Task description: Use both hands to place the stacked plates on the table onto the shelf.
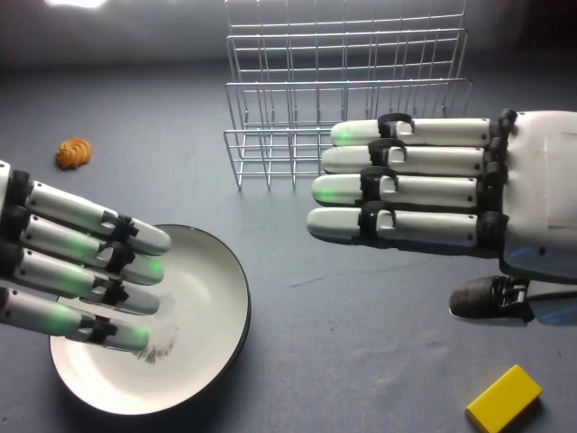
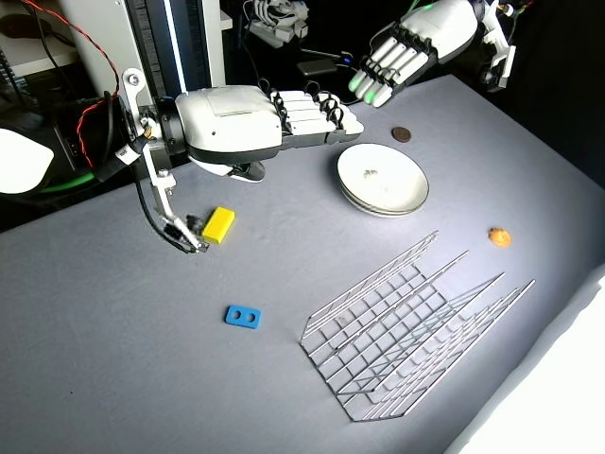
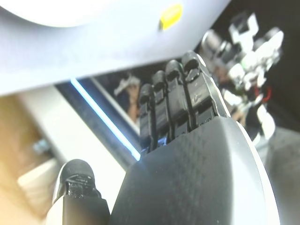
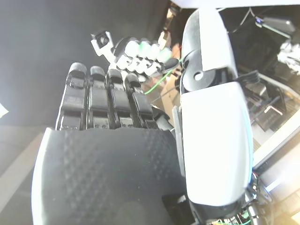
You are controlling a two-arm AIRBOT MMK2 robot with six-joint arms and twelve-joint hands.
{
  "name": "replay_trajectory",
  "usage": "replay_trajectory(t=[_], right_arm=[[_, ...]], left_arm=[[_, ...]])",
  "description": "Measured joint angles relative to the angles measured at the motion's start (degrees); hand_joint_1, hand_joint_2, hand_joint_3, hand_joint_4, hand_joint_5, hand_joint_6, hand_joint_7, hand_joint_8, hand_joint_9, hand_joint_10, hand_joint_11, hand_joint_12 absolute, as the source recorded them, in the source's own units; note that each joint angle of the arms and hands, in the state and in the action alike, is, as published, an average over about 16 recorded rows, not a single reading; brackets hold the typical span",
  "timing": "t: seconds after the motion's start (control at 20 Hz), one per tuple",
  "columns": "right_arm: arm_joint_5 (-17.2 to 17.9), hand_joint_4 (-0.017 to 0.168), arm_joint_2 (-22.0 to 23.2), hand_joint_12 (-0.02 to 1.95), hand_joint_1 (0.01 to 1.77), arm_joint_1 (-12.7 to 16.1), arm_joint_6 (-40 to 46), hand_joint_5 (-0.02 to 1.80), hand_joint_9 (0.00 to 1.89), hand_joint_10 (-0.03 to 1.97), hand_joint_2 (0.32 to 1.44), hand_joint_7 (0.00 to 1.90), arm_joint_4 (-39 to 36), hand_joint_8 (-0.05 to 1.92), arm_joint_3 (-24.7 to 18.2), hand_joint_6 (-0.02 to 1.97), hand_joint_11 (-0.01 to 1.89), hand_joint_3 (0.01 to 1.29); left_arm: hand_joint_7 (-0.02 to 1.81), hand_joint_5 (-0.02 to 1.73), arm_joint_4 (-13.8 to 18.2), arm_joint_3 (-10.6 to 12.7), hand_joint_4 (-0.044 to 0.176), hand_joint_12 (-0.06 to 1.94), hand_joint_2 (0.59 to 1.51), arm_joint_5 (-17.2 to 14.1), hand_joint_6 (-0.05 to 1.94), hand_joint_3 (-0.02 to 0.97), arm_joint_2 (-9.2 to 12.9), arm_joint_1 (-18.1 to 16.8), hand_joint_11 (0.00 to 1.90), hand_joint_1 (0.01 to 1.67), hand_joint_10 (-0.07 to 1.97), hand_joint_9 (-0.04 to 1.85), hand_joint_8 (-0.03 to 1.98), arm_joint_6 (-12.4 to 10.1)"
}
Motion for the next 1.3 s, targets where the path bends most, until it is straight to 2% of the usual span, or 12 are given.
replay_trajectory(t=[0.25,0.45,0.95,1.3], right_arm=[[0.4,0.002,-0.1,-0.01,1.14,-0.5,-0.3,0.01,0.02,0.00,0.99,0.02,0.0,0.01,0.0,0.02,0.02,0.02],[0.7,0.002,-0.2,-0.01,1.13,-0.8,-0.7,0.01,0.02,0.01,0.99,0.02,-0.1,0.01,0.0,0.02,0.02,0.02],[1.2,0.002,-0.4,-0.01,1.13,-1.3,-1.8,0.01,0.02,0.00,0.99,0.02,-0.3,0.01,0.0,0.02,0.02,0.02],[1.7,0.002,-0.5,-0.01,1.12,-1.5,-2.7,0.01,0.02,0.00,1.00,0.02,-0.4,0.01,0.0,0.02,0.02,0.02]], left_arm=[[0.27,0.30,1.6,-0.2,0.002,0.03,1.046,5.3,0.00,0.020,0.2,3.6,0.19,0.02,0.01,0.24,0.02,-0.7],[0.28,0.31,1.8,-0.2,0.002,0.03,1.044,9.7,0.00,0.020,0.1,7.5,0.19,0.02,0.01,0.25,0.02,-0.7],[0.26,0.28,-3.0,-0.6,0.001,0.02,1.050,19.8,0.00,0.020,-1.1,15.7,0.20,0.02,0.01,0.24,0.02,-0.7],[0.23,0.25,-6.1,-0.4,-0.001,0.02,1.051,24.5,-0.01,0.019,-2.6,19.4,0.18,0.02,0.01,0.22,0.02,-0.7]])
